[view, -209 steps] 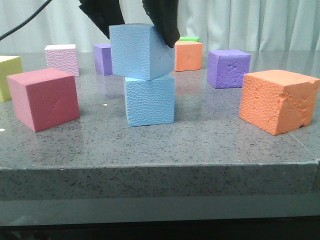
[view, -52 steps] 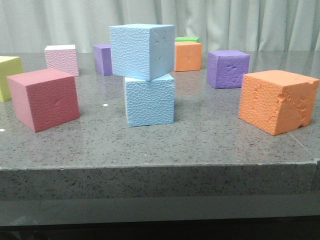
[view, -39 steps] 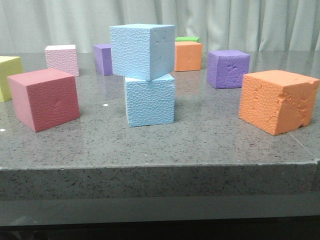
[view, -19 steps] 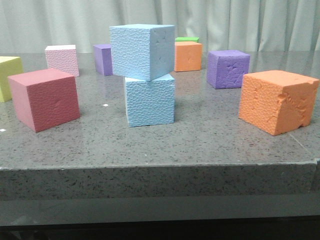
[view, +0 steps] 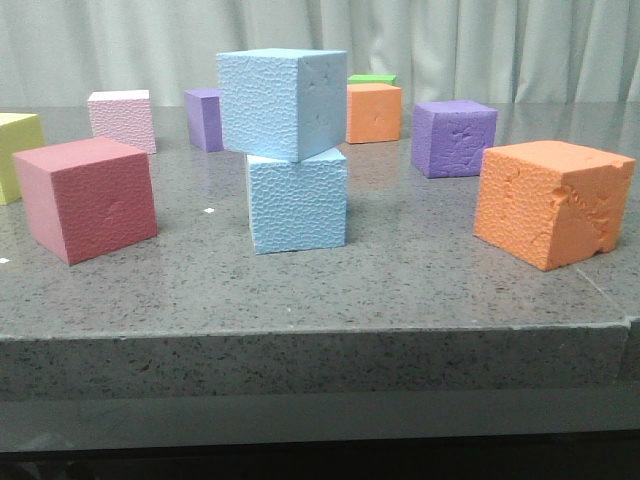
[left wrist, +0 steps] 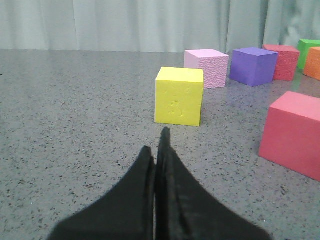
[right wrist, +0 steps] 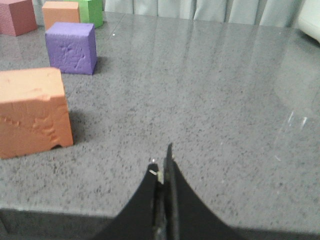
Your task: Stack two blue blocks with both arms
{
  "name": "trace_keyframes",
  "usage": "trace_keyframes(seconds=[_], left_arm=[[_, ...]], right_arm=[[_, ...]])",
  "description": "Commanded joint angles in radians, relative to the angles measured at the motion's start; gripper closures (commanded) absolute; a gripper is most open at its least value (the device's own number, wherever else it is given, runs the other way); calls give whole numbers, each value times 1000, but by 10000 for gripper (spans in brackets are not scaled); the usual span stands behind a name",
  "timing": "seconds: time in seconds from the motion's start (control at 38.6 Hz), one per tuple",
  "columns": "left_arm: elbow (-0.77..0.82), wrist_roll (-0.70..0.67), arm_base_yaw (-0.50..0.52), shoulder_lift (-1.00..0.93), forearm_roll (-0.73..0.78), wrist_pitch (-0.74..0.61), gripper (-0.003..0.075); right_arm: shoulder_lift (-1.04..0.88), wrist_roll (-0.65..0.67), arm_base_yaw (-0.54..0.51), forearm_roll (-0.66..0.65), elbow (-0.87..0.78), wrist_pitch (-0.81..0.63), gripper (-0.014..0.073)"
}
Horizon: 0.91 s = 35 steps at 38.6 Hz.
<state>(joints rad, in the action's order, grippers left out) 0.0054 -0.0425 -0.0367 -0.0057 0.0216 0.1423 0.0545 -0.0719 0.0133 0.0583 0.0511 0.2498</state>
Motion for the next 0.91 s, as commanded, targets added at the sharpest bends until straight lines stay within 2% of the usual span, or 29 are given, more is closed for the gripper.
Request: trace_keyframes(seconds=[0.0,0.08,0.88], left_arm=[[2,-3,0,-18,-9,-81,741],[2,-3,0,-18,-9,-81,741],[2,-3,0,-16,-9,-81,741]], right_arm=[[-56,-25,-5,39,-33,-93,660],[-86,-25,-5,52,-75,-103,660],[-83,-23,-3,56,-73,-79,660]])
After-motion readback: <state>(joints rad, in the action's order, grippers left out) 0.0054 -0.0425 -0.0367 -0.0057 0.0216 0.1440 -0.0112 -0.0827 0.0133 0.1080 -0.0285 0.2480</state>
